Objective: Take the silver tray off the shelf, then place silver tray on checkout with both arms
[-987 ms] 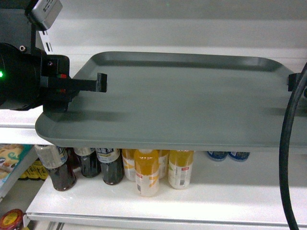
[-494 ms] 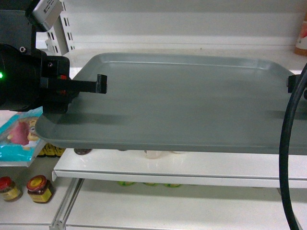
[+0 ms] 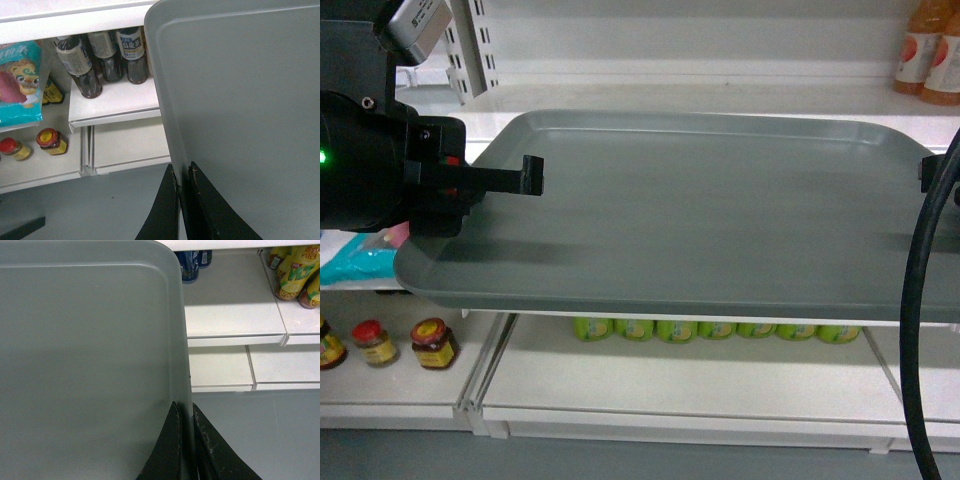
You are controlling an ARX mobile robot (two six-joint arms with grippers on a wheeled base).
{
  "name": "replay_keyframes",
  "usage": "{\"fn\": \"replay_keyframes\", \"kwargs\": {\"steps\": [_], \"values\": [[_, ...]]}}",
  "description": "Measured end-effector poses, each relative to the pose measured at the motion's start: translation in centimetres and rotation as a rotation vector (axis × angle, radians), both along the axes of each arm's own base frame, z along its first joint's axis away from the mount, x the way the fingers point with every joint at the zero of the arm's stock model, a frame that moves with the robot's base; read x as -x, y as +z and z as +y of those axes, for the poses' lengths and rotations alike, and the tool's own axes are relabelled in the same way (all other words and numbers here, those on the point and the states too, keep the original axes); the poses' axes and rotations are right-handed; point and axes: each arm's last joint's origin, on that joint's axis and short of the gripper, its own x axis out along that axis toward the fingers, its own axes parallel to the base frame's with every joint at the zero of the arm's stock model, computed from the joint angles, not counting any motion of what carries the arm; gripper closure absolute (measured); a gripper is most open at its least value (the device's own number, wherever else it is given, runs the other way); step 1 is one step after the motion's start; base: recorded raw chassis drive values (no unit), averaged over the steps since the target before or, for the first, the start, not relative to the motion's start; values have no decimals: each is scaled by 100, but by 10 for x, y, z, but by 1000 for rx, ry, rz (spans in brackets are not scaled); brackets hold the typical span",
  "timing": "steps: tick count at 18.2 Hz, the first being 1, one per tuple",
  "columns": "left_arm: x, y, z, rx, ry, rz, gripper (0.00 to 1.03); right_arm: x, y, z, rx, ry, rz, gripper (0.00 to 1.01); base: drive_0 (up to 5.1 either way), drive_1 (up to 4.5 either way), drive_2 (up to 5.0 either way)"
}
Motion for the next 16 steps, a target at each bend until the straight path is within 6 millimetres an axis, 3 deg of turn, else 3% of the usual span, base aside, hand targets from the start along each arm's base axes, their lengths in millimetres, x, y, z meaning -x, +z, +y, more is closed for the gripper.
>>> {"fn": "replay_keyframes", "kwargs": {"steps": [16], "values": [[0, 1, 0, 0, -1, -1, 99, 0, 0, 0, 1, 0, 2, 98, 7, -397, 412]]}}
